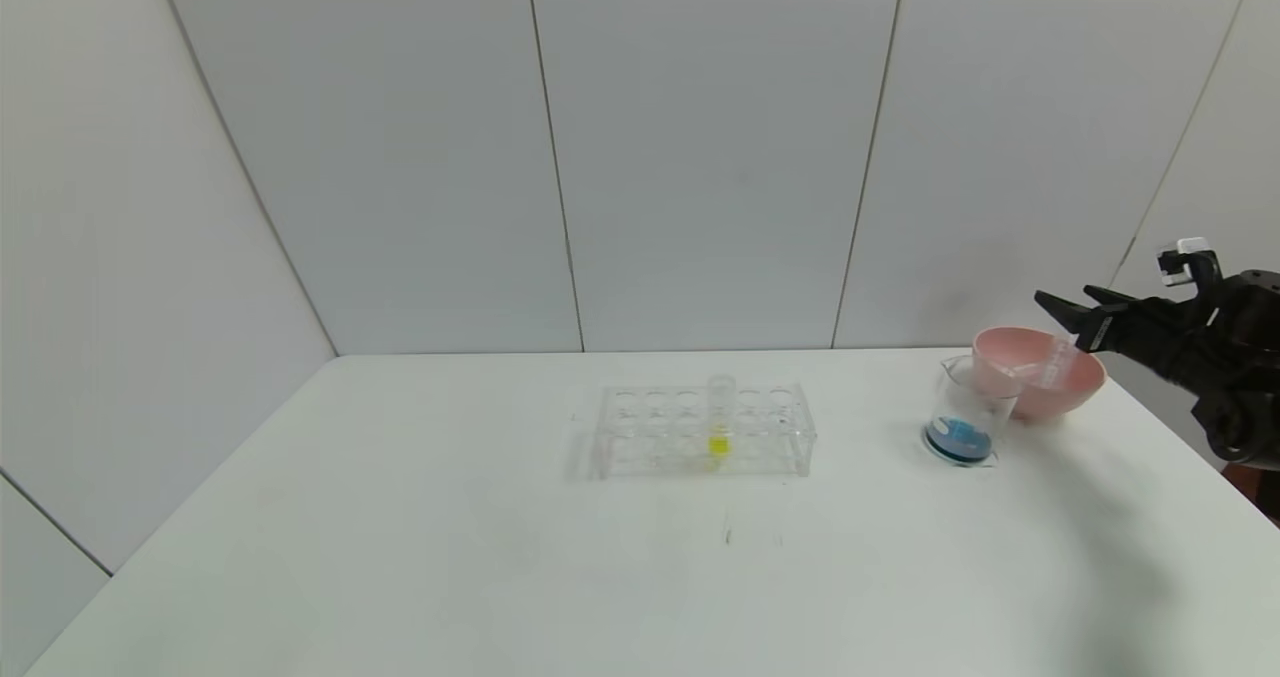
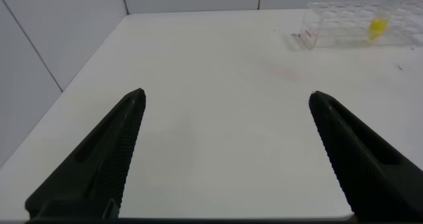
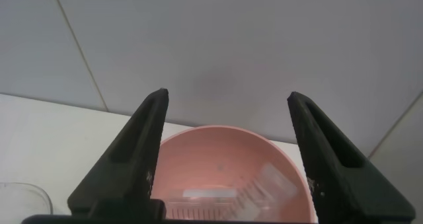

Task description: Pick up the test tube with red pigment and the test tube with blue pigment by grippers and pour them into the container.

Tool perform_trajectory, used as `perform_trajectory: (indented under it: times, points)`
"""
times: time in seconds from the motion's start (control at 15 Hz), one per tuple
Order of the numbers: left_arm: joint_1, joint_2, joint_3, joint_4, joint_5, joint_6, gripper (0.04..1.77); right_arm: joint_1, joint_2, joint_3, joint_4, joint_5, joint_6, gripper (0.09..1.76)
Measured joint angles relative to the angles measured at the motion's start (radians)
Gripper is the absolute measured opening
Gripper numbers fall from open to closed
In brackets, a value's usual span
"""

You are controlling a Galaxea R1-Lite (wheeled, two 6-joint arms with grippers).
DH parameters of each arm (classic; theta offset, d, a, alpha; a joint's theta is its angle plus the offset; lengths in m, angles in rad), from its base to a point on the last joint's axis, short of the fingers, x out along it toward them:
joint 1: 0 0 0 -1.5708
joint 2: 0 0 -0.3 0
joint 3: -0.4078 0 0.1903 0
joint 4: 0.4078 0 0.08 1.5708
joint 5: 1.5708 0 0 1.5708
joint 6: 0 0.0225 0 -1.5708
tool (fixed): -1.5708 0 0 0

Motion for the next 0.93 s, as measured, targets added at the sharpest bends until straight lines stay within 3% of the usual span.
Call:
perform_trajectory:
  times: [0.6,0.93]
  points:
    - [0.000,0.000,0.000,0.000,0.000,0.000,1.76,0.258,-0.057,0.018,0.040,-0.245,0.012,1.58]
    - [0.000,0.000,0.000,0.000,0.000,0.000,1.76,0.310,-0.179,0.123,0.034,-0.263,0.013,1.64]
